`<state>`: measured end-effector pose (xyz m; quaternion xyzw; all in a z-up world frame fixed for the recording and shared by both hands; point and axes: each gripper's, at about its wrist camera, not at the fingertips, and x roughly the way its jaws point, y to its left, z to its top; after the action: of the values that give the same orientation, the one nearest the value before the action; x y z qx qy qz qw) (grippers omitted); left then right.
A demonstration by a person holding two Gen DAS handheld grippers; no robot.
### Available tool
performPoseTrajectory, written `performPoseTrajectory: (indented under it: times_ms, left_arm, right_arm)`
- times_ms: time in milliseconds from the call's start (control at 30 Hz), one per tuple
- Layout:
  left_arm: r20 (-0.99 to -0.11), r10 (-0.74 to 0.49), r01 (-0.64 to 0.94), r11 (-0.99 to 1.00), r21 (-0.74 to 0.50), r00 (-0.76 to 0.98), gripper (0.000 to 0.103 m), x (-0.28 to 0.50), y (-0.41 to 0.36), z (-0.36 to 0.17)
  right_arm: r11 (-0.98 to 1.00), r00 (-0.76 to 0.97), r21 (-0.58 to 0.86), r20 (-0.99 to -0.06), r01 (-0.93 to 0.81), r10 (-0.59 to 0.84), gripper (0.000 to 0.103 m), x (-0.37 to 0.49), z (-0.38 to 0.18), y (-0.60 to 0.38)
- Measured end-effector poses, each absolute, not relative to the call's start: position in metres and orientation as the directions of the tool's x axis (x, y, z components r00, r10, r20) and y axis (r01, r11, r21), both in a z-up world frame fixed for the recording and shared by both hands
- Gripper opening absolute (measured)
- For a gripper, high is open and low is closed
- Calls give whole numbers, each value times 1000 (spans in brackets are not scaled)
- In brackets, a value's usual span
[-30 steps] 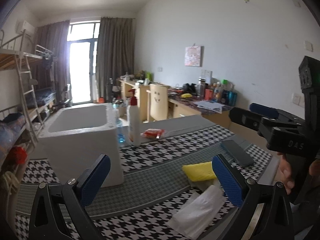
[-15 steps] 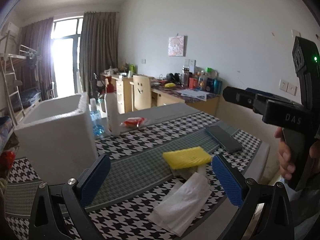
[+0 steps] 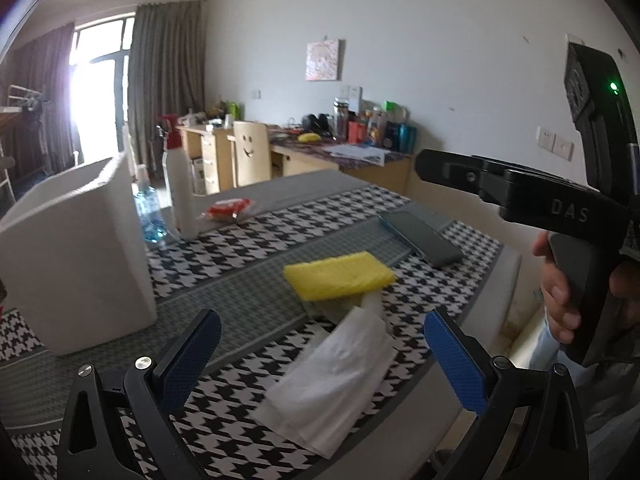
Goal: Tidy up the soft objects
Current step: 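Lower the left tool onto the white tissue pack and close on it, then lift the white tissue pack with the left tool while the right tool approaches the yellow sponge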
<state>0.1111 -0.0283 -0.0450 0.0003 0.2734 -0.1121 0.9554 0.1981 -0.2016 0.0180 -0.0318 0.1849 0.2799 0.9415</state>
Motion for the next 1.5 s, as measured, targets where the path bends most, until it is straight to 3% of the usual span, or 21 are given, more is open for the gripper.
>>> performPoseTrajectory:
  times_ms: [800,1033,1200,1500]
  left_arm:
    - [-669,-230,280,959,-35,706,96,124,-48,-93]
    - [-722,-209,281,960,-22,660,74,131,-50,-108]
    - [-742,-188,263,965,-16,643,72,135,-47,-116]
    - [-756,-160,238,971,-6,635,46,132,-40,-121]
  right_arm:
    - [854,735,100,-464,-511,494,97,211,-20,-209]
    - [853,727,106,-477,-511,494,97,212,-25,-207]
    - [855,724,111,-483,-507,492,97,214,-28,-207]
    - [855,719,122,-489,-504,493,97,216,-32,-206]
